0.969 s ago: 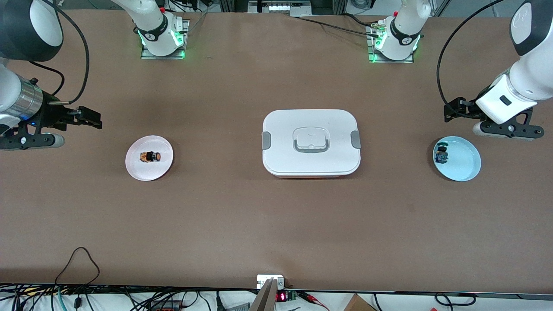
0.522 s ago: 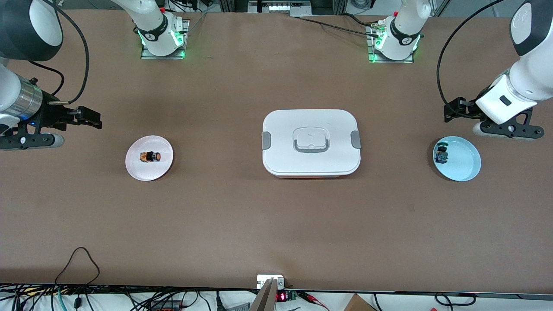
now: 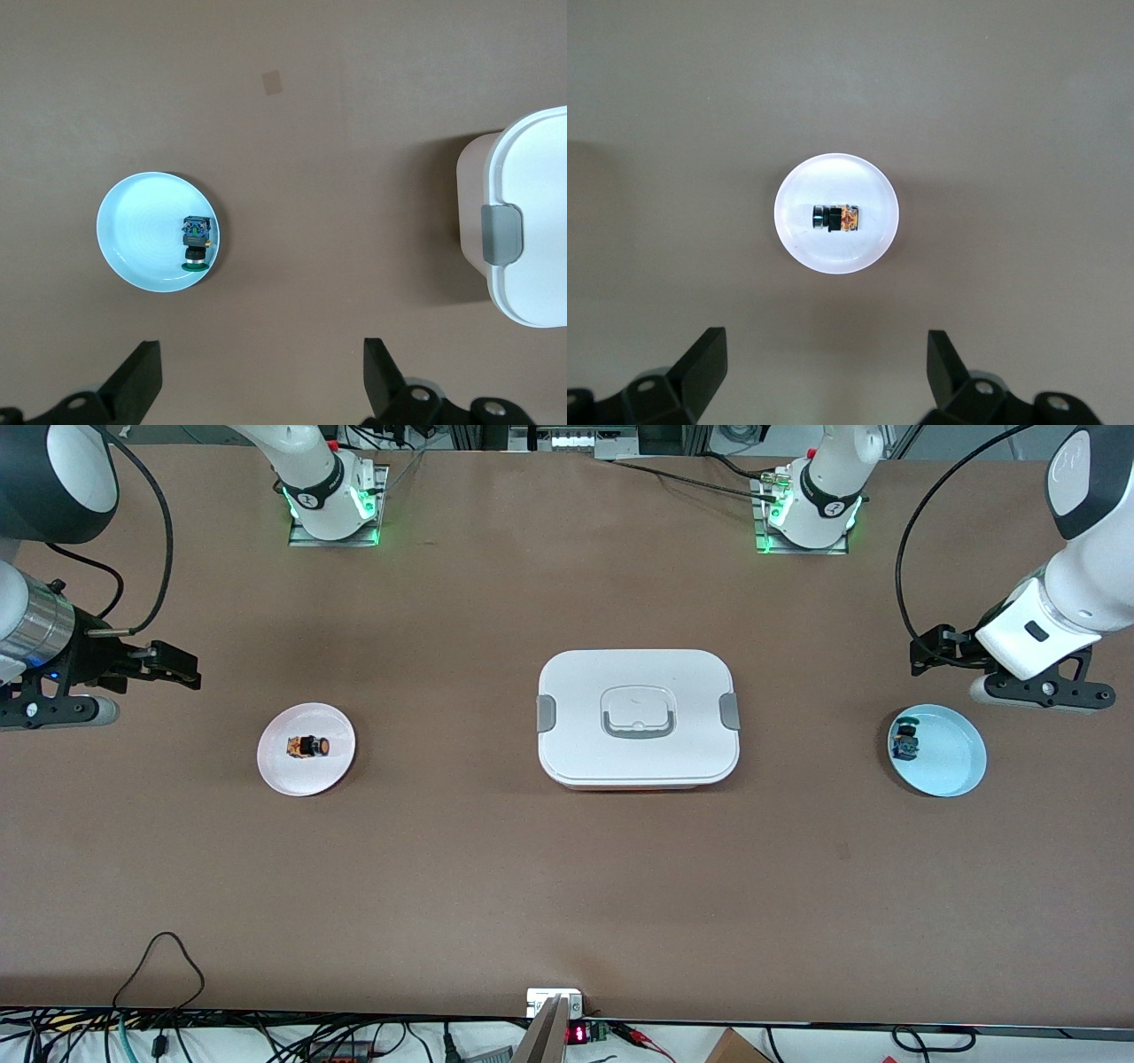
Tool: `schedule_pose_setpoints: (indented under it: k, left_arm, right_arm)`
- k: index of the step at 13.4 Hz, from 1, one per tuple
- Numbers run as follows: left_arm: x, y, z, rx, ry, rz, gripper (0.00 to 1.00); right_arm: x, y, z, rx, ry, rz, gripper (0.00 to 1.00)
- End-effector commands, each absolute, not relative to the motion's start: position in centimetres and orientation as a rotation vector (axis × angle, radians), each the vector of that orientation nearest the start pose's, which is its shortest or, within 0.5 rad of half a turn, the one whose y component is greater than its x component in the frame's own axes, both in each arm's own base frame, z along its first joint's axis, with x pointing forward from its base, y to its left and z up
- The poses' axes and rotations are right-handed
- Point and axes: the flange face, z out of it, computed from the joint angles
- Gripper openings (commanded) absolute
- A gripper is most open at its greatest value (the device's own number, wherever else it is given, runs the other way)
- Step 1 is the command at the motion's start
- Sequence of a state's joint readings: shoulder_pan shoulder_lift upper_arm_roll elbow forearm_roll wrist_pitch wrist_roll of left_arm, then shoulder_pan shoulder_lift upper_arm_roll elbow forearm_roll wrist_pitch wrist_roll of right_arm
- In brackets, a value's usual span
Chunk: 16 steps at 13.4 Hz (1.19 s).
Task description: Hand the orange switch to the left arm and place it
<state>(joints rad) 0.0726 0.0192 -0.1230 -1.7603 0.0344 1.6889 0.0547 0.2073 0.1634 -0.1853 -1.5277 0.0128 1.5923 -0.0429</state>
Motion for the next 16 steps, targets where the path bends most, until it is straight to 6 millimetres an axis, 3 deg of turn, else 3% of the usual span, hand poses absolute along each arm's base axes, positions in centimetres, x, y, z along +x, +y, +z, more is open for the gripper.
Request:
schedule_pose_setpoints:
  k: [1,8,13,16]
  left_arm:
    - [56.2,-2.5,53.9,-3.124,0.176,0.151,1.00]
    - [56.2,-2.2,53.9,-3.126,0.176,0.151,1.00]
    - [56.2,-2.3,53.9,-3.126,0.171,0.151,1.00]
    - [56.2,-2.3,53.9,-3.126,0.171,0.151,1.00]
  right_arm:
    - [60.4,1.6,57.1,-3.162,-0.085,0.100,1.00]
    - [61.1,1.6,56.2,-3.174,-0.091,0.088,1.00]
    - [62.4,1.8,52.8,-3.196,-0.077,0.154,1.00]
    - [63.7,2.8,49.4,-3.198,-0.094,0.152,1.00]
